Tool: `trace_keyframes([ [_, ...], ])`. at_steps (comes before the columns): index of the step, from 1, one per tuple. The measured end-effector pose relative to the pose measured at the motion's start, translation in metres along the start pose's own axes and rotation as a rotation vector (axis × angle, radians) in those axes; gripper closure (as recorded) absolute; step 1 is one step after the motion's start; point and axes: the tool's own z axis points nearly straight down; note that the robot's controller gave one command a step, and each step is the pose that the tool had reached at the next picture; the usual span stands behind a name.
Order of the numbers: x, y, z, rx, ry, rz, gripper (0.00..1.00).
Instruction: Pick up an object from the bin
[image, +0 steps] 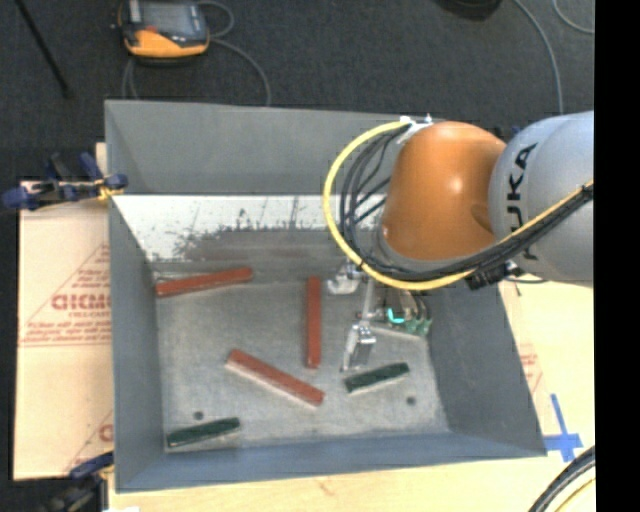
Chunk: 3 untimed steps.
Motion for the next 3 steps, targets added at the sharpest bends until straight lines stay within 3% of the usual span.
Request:
trace_keyframes([
  [1,-0.001,0.0,-0.004,0.0,-0.007,0.001,0.0],
  [2,0.013,0.006,0.039,-0.001,-0.015,0.044,0.0],
  [3,0.016,0.025,0.1,-0.001,-0.012,0.05,0.0],
])
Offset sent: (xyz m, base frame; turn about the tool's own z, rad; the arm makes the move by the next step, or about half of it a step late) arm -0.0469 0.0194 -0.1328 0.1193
